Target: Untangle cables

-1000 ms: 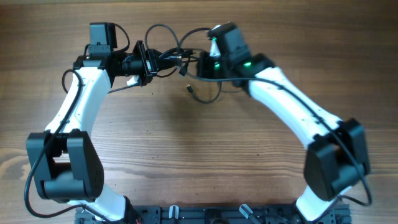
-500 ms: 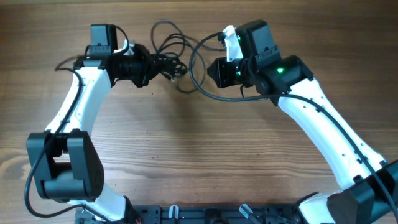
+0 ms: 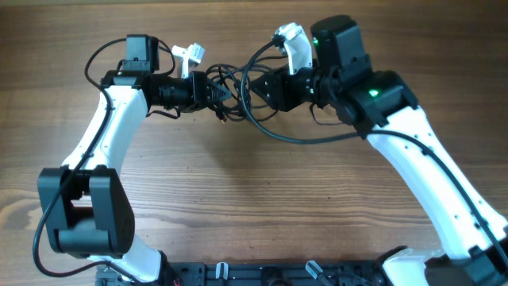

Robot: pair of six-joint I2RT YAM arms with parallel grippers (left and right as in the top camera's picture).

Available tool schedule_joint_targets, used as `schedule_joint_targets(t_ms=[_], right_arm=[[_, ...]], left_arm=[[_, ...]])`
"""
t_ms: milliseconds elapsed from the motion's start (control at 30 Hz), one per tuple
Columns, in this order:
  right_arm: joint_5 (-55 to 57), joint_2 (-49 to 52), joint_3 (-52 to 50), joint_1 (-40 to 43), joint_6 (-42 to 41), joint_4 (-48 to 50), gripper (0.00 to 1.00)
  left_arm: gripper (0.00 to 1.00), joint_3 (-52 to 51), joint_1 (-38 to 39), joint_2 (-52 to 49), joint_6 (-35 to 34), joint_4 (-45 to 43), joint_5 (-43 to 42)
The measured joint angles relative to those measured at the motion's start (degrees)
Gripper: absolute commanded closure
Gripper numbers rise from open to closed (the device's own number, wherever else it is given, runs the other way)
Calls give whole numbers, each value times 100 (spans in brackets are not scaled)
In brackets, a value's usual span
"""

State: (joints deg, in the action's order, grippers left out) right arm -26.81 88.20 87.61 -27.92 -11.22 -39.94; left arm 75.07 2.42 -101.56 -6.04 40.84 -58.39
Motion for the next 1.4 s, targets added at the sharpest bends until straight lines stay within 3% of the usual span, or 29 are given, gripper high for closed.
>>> schedule_joint_targets(t_ms=[133,333,600,700,867,1400], right_arm=[[-13,-33,31,-221,2,26,65],[461,-24,31,-507,22,13,87],[800,382,31,-516,42,11,86],[822,494,31,-516,42,11,95],[984,568,31,-516,-44,13,96],[1231,1008,190,-516,-654,358,96]], left_arm=[[96,0,223,0,44,181,-2],[96,0,354,0,39,203,-2],[96,0,354,0,37,205,-2],[96,0,354,0,37,205,-2],[96,0,352,0,-74,201,0],[96,-81,330,-7,-2002,-1576,-1147]])
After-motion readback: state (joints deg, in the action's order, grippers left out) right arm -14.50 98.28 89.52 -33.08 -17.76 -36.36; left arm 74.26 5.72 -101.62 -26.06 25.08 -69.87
